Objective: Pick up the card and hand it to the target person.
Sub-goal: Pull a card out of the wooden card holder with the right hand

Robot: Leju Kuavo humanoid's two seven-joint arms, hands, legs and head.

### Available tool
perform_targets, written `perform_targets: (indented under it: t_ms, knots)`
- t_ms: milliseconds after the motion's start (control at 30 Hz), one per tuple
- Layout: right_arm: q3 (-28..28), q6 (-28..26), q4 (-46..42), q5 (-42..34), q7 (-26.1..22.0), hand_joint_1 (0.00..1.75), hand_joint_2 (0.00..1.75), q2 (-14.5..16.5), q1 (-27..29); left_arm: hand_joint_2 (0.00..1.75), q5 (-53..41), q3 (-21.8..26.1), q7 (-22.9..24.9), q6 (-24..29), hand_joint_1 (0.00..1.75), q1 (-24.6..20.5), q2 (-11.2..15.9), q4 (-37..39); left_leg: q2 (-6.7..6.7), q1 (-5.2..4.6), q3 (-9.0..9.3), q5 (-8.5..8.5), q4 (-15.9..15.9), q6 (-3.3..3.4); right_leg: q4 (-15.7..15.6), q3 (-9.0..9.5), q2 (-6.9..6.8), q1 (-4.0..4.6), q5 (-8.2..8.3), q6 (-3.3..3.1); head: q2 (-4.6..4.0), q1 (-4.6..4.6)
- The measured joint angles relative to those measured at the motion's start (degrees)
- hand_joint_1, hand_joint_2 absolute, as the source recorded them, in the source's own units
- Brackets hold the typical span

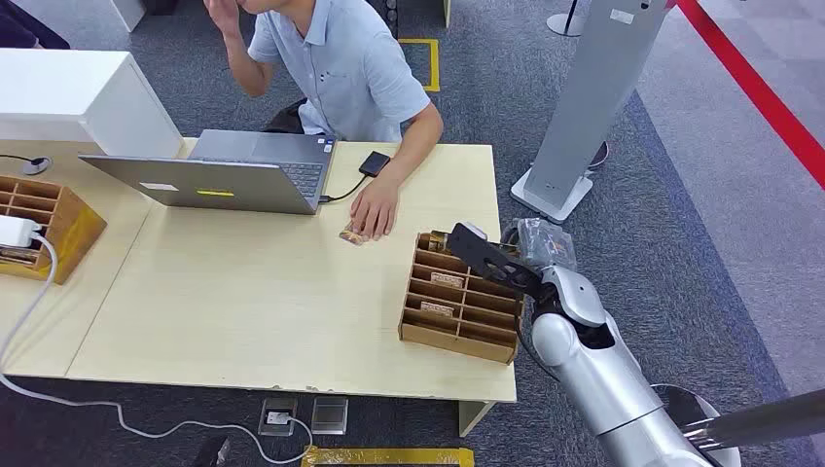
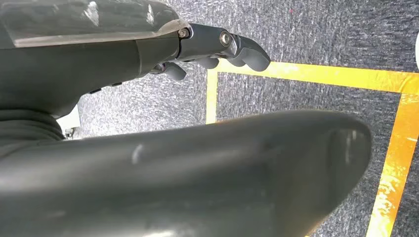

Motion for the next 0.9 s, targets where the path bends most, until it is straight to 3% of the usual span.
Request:
perform_targets:
  t_ms: [667, 900]
  knots:
    - [-0.03, 0.08, 0.0, 0.0, -0.02, 1.32, 1.75, -0.25, 0.18, 0.0, 0.0, -0.02, 0.0, 0.01, 0.0, -0.01, 0.0, 0.0, 0.0, 0.0, 0.0, 0.0, 0.0, 0.0, 0.0, 0.0, 0.0, 0.0, 0.0, 0.0, 0.0, 0.0]
    - [-0.03, 0.08, 0.0, 0.01, -0.15, 1.75, 1.75, -0.23, 0.19, 0.0, 0.0, -0.02, 0.0, 0.02, 0.0, -0.01, -0.01, 0.0, 0.0, 0.0, 0.0, 0.0, 0.0, 0.0, 0.0, 0.0, 0.0, 0.0, 0.0, 0.0, 0.0, 0.01]
